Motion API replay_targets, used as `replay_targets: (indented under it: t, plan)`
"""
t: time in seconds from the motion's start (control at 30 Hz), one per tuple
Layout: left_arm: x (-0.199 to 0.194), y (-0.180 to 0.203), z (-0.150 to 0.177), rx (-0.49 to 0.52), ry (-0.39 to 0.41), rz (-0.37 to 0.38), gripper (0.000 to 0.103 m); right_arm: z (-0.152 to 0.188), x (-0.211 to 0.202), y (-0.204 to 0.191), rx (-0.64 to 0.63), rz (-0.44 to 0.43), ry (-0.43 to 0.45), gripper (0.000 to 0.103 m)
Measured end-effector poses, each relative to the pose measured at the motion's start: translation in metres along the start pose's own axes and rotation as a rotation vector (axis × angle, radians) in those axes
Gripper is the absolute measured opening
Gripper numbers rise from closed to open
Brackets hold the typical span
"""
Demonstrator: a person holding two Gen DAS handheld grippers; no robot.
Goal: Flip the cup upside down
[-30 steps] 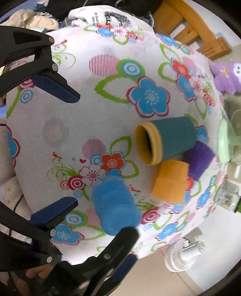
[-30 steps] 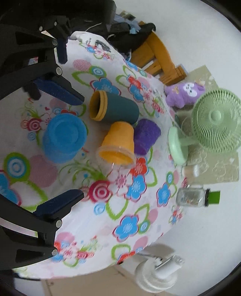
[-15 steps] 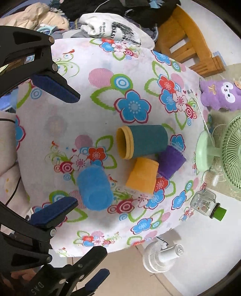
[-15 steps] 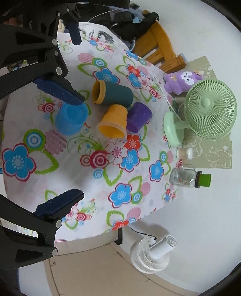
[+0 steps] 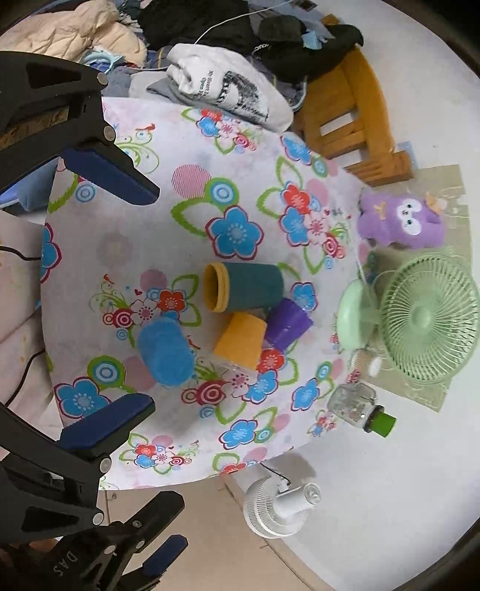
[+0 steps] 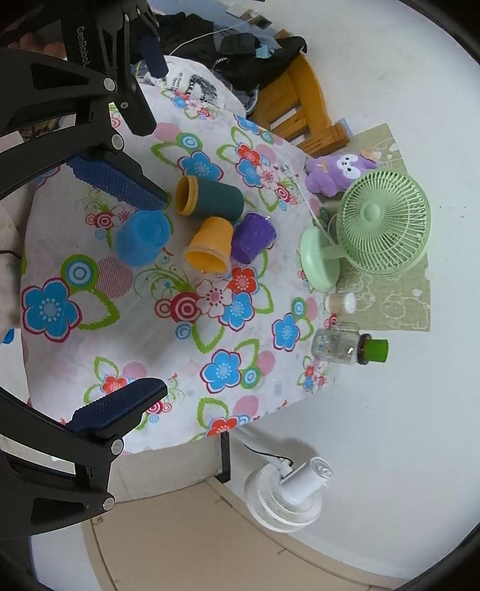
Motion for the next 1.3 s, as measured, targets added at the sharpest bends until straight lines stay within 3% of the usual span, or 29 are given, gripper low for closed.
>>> replay_targets:
  t: [0.73, 1.3]
  plan:
    - [-0.017, 0.003, -0.003, 0.048, 0.061, -0.018, 0.103, 0.005, -0.014, -0.005, 0.005, 0.027, 0.027, 0.094]
    - [-0.018, 0.005, -0.001, 0.061, 0.061, -0.025, 0.103, 0.007, -0.014, -0.002, 0.015, 0.027, 0.023, 0.094]
Point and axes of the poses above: each gripper's, at about its wrist camera, not at the fingertips, and x roughly the way its jaws point, y to its right, z to its underside, the point moved 7 cm from there along x, roughly the way its jaws point, and after that the axes turned 1 degree about -z, right-handed, at the moved point
